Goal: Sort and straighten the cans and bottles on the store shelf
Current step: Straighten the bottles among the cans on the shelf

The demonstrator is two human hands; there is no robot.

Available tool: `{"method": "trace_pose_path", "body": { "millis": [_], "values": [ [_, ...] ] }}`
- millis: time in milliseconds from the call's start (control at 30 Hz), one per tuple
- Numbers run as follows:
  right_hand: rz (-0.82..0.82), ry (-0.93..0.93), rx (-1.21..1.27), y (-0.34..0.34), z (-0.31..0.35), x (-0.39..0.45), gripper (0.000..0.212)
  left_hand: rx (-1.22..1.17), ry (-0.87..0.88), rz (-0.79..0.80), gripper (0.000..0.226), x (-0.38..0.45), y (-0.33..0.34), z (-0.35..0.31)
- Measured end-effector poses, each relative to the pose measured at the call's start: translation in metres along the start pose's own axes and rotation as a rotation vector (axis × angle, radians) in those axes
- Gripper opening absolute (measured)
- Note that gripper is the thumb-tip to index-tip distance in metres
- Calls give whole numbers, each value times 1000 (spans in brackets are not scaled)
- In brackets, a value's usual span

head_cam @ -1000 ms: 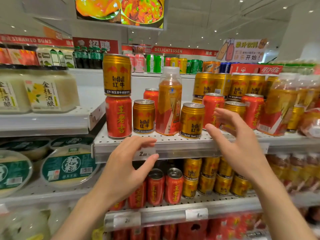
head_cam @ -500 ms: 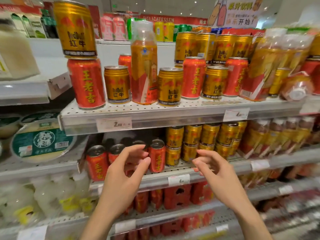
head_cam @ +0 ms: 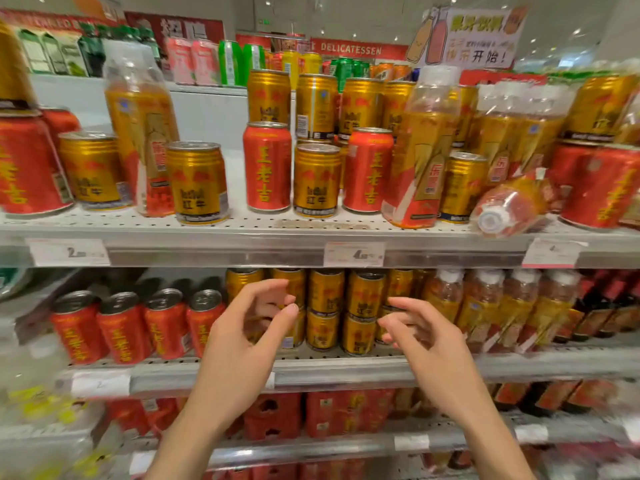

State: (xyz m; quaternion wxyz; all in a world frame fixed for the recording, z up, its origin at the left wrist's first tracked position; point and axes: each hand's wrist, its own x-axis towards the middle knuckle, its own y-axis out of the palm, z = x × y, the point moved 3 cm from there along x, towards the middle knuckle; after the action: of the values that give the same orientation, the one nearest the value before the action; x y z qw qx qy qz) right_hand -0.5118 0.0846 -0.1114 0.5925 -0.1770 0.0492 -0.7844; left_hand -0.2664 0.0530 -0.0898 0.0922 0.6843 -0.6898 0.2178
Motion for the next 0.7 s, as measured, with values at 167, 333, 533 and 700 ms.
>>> {"method": "trace_pose_path", "body": {
  "millis": [167,333,533,700],
  "values": [
    [-18,13,-6,-27,-10,6,24,8,-2,50,24,2,32,-9],
    [-42,5,-45,-42,-10,8,23,-39,0,78,24,11,47,-6],
    [-93,7,-84,-70,-12,6,21,-83,9,89,23,17,72,-1],
    [-145,6,-100,-104,-27,8,20,-61,30,127,23,20,105,-9]
  ]
}}
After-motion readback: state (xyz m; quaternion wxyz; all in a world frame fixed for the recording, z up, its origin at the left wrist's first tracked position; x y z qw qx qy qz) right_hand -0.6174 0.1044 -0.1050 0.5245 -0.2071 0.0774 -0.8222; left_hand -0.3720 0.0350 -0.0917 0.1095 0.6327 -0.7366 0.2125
